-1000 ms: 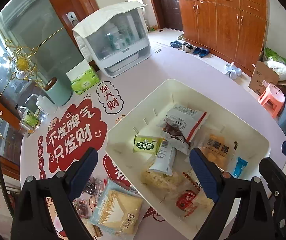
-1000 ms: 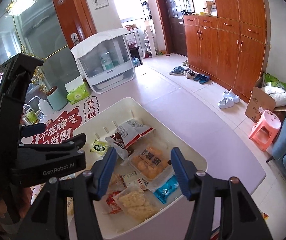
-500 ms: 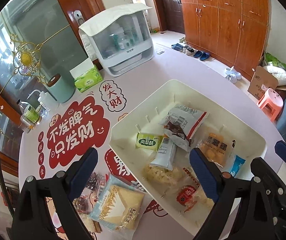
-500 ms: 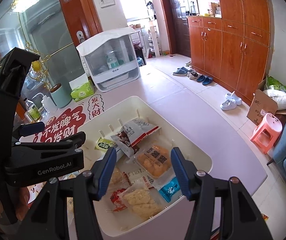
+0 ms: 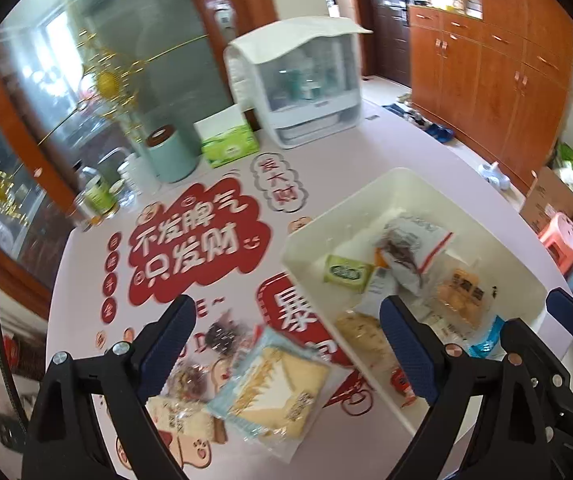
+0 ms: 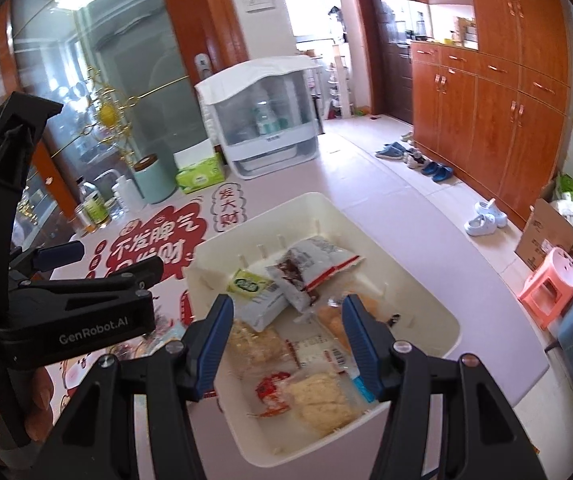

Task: Organize snacks
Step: 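Move both tools back toward the remaining snacks on the table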

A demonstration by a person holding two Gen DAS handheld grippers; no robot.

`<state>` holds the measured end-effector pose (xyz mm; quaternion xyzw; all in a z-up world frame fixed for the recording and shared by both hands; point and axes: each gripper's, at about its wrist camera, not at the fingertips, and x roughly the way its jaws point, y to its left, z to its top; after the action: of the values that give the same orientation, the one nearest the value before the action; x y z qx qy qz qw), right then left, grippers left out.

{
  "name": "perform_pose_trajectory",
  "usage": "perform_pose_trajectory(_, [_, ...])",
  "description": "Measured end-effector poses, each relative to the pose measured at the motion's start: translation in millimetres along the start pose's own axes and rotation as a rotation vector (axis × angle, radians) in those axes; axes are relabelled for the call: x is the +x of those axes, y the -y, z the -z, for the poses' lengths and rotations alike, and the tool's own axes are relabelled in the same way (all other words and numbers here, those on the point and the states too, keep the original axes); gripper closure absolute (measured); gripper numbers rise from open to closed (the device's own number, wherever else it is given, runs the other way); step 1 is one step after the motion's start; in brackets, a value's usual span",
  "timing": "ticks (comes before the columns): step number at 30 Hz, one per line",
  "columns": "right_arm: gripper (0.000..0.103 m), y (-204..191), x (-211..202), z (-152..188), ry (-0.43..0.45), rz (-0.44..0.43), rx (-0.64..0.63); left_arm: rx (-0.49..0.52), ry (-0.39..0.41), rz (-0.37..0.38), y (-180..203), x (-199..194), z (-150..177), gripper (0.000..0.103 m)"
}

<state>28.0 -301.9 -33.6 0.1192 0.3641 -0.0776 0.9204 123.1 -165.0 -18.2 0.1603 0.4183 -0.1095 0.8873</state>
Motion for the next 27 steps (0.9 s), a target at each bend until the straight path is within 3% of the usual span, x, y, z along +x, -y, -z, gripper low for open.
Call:
perform_pose_trajectory(15, [0.046,-91,11,7,-0.037,-0.156,-0.166,-0.197,-0.037,-0.139,-120,-12,53,0.01])
perform_pose_trajectory(21, [0.046,-128,16,17,-0.059,-0.189,-0.217,-0.262,-0.081,-0.169,-170,-6,82,0.01])
perform_pose_trajectory(27, [0.046,-139,34,33,-0.111,-0.195,-0.201,-0.27,-0.152,-0.175,-209,14,118,0.01])
